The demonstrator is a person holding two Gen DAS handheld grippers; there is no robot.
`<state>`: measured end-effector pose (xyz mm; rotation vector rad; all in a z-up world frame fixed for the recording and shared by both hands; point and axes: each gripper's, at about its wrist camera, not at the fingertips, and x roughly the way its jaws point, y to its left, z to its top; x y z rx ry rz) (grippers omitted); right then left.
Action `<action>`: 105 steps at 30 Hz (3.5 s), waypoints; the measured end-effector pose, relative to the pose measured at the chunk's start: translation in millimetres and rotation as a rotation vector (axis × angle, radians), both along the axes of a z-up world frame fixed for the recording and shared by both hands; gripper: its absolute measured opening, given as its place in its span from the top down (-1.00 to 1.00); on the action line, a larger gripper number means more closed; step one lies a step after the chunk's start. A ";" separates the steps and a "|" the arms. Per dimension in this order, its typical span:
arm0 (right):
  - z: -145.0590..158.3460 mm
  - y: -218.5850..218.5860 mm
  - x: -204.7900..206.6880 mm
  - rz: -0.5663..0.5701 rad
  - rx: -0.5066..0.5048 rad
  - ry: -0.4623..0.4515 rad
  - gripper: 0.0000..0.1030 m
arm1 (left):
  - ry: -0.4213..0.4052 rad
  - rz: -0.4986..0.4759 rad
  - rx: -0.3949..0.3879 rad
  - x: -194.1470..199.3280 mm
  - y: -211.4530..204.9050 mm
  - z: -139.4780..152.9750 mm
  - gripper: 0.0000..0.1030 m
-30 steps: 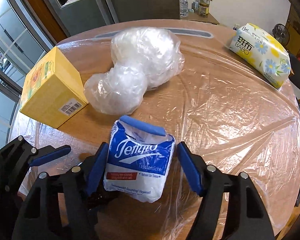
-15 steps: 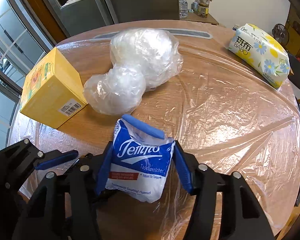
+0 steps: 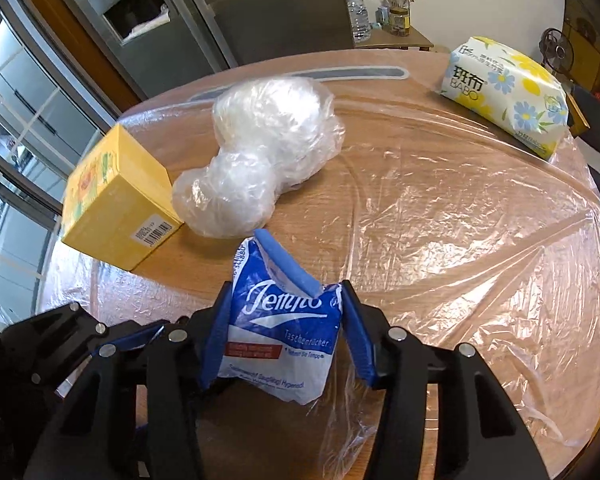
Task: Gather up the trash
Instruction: 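Grasp the black square coaster with the left tool while the right tool grasps the blue Tempo pack, then carry the coaster and Tempo pack down over the black bin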
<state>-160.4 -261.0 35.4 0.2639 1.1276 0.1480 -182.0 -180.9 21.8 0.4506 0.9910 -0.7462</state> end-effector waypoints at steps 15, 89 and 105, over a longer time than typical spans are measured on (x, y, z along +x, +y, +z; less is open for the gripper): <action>12.2 -12.1 -30.1 -0.009 0.003 -0.042 0.02 | -0.026 0.100 -0.048 -16.2 28.6 15.8 -0.03; -11.7 38.2 -229.9 0.334 0.011 0.026 0.02 | -0.003 0.110 0.019 -174.5 69.9 2.5 -0.03; -67.6 47.3 -216.8 0.355 -0.017 0.113 0.02 | 0.082 0.091 0.121 -175.2 58.8 -60.4 -0.03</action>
